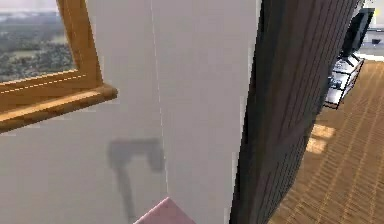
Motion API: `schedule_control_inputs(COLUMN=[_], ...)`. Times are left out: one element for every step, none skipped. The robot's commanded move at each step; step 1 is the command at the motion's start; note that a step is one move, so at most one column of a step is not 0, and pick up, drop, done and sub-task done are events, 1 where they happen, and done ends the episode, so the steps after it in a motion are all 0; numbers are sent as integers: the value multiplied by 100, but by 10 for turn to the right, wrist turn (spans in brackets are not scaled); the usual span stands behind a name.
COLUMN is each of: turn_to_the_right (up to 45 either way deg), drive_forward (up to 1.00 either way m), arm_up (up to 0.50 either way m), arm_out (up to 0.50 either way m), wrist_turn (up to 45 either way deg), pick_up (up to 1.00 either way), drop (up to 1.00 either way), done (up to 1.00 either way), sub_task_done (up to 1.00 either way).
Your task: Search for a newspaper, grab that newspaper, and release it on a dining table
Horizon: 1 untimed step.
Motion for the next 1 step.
schedule_control_inputs(turn_to_the_right=[450], drive_forward=[0], arm_up=[0], arm_out=[0], wrist_turn=[0], pick_up=[0], drop=[0], done=[0], sub_task_done=[0])
